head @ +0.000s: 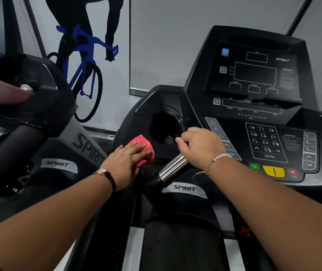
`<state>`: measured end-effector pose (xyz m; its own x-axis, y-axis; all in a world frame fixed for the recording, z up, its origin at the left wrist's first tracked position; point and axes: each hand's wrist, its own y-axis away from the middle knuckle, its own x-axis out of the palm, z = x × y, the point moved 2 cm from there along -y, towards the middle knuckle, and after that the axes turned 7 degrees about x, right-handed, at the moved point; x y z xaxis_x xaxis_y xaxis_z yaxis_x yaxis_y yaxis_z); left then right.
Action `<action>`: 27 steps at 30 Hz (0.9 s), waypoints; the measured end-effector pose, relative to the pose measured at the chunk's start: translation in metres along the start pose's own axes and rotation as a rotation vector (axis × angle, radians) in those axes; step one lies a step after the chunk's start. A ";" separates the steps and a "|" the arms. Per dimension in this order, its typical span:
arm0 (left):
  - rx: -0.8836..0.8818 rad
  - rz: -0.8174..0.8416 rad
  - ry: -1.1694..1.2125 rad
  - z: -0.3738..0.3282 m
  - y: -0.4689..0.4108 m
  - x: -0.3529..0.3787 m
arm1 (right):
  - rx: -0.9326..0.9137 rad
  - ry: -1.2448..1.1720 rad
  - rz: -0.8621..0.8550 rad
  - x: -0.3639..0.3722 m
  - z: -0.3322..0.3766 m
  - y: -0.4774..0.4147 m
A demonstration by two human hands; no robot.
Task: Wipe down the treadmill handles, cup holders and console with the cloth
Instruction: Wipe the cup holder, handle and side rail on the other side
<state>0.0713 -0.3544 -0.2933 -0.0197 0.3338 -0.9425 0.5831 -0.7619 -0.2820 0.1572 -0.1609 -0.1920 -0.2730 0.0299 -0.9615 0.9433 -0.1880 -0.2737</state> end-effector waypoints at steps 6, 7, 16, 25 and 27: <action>-0.561 -0.148 0.076 -0.010 -0.012 0.004 | 0.008 -0.016 -0.001 -0.001 -0.002 0.001; -0.571 -0.135 0.068 -0.013 -0.012 0.004 | 0.009 -0.023 0.002 -0.001 0.000 0.001; -0.081 0.145 -0.092 -0.017 0.008 0.002 | 0.005 -0.027 0.044 -0.003 -0.001 0.001; -0.660 -0.038 0.312 -0.012 0.022 -0.004 | 0.015 -0.034 0.068 -0.004 -0.001 0.000; -0.539 0.049 0.182 -0.017 0.035 0.002 | 0.020 -0.039 0.076 -0.004 -0.001 0.000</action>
<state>0.1057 -0.3716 -0.3017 0.1304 0.4315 -0.8927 0.9125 -0.4042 -0.0621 0.1583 -0.1604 -0.1879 -0.2086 -0.0231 -0.9777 0.9576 -0.2082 -0.1994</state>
